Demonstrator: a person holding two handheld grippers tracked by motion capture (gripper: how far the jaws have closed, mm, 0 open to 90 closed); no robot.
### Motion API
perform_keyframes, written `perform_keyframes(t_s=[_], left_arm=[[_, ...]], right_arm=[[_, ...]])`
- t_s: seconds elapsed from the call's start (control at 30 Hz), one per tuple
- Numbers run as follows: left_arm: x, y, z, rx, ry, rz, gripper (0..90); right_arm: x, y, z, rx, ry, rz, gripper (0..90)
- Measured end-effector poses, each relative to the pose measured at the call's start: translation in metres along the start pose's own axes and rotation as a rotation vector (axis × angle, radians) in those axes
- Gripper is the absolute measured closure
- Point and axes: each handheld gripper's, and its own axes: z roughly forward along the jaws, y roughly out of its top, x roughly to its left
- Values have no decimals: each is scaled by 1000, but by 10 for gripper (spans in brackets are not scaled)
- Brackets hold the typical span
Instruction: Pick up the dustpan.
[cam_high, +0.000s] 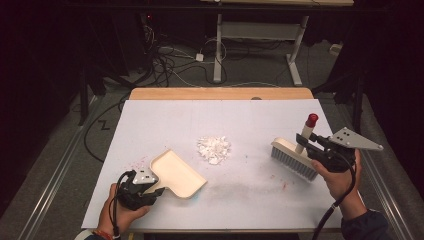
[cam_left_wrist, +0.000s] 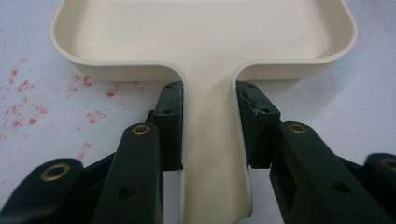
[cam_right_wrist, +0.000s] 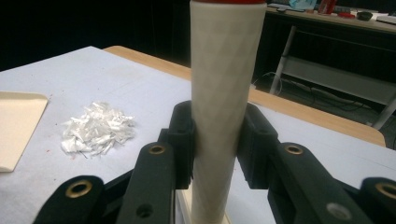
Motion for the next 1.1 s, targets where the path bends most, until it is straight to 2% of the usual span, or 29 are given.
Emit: perform_keyframes(t_s=[0.13,0.4,0.63,0.8,1.1], left_arm=[[0,0,1,4,2,1,630],[0,0,1,5,3,7,631],[0,0,2,9,-1,4,630],[1,1,5,13,-6,5,630],[1,1,8,16,-9,6,630]], right_arm=[[-1,2,3,-3,-1,4,703],[-2,10,21,-8,-3,13,703],[1,22,51,-2,-4,3,703],[-1,28,68,1,-5,14,703],[-6,46,96,15,-40,13,703]])
